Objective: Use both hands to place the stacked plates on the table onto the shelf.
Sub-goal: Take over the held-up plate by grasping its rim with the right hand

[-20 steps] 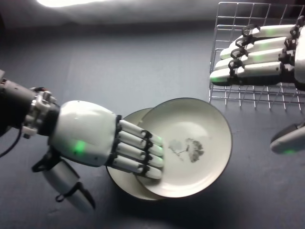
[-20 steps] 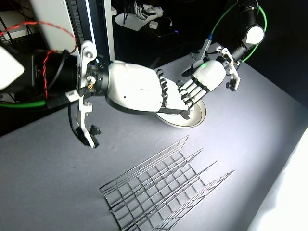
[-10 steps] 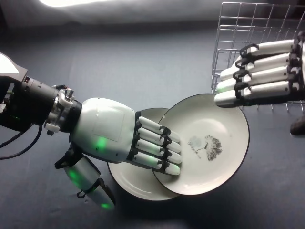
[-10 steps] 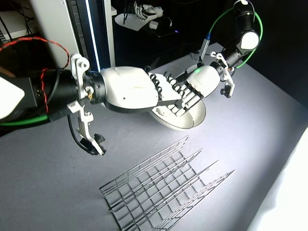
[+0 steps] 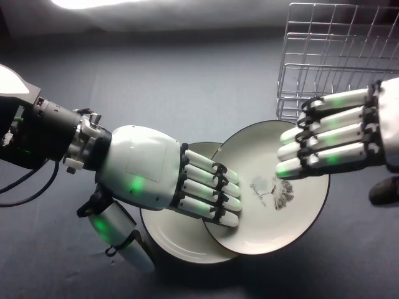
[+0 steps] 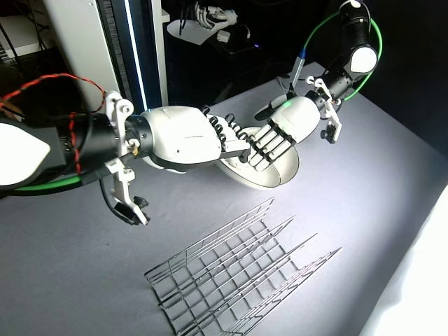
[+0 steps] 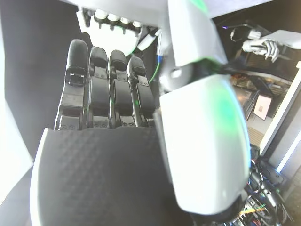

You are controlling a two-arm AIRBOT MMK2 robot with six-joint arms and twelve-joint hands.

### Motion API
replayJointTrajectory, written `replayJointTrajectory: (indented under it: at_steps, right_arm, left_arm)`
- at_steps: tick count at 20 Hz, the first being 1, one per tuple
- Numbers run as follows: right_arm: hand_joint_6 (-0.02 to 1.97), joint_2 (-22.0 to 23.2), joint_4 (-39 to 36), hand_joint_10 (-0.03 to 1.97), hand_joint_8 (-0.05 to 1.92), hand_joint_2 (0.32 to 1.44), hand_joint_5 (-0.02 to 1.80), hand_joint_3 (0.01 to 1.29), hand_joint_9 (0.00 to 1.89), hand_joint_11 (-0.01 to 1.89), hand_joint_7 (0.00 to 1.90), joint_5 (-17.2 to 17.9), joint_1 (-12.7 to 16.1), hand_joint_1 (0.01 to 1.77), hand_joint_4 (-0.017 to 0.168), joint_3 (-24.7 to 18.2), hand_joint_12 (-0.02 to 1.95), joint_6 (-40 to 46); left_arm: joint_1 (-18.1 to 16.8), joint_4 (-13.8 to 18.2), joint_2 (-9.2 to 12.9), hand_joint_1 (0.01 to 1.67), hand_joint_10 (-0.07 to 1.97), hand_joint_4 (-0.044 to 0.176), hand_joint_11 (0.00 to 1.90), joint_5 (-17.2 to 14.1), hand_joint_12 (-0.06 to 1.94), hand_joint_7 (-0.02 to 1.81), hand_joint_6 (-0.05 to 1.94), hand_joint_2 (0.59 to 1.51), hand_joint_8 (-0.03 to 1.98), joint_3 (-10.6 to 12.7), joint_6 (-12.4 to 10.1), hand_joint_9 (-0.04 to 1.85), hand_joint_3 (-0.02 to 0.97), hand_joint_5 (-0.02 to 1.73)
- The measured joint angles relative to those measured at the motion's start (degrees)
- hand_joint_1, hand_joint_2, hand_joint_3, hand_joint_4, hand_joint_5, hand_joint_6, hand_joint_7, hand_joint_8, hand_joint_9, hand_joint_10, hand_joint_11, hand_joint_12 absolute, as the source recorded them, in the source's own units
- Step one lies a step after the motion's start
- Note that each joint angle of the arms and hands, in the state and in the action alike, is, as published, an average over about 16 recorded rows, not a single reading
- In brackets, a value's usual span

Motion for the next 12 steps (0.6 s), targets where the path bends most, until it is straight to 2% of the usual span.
replayJointTrajectory:
  at_steps: [12]
  right_arm:
    - [0.02, -8.79, 0.36, 0.01, 0.01, 0.98, 0.23, 0.02, 0.3, 0.02, 0.27, -4.92, -1.09, 1.27, -0.002, 4.93, 0.98, -0.01]
  left_arm:
    - [-0.3, 0.05, -0.32, 0.01, -0.01, -0.004, 0.01, -0.02, 0.0, -0.01, -0.01, 1.183, -0.02, 0.32, -0.27, -0.01, 0.003, 0.02]
